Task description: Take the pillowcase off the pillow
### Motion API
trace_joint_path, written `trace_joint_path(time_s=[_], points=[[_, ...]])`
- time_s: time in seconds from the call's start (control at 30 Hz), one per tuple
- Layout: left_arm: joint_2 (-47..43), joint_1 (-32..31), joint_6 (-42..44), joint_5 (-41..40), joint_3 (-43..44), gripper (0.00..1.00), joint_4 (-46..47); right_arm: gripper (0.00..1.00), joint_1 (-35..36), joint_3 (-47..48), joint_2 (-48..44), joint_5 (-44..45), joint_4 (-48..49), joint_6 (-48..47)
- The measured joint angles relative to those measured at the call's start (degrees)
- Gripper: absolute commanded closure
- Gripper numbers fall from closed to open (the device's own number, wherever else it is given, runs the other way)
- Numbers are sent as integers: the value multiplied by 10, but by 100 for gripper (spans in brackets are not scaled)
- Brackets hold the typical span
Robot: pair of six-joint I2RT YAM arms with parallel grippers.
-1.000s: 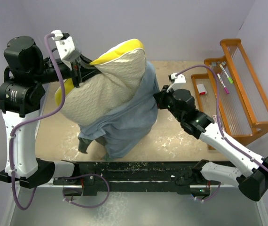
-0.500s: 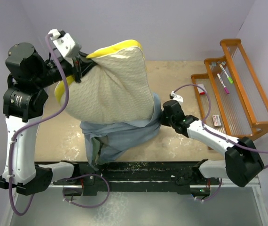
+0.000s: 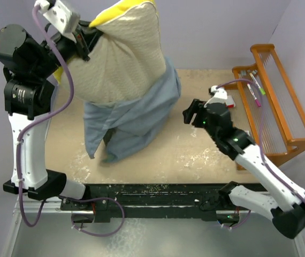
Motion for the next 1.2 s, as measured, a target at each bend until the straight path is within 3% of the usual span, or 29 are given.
trace_joint_path(time_s=[0.1, 0.27, 0.43, 0.63, 0.83, 1.2], points=[[-38, 2, 5, 80, -53, 100, 4, 5, 4, 77, -56, -25, -6, -63], [-60, -12, 10, 150, -105, 100, -33, 2, 20, 273, -47, -91, -3, -147], [-41, -108, 28, 153, -160, 100, -107, 1, 83, 372, -25, -125, -3, -222], [-18, -194, 45, 155, -240, 100, -150, 1, 147, 394, 11, -156, -16, -288], [-18, -217, 78, 159, -251, 100, -183, 1, 206, 393, 42, -183, -93, -349], [-19, -245, 141, 170, -251, 100, -242, 3, 223, 407, 73, -162, -202, -418]])
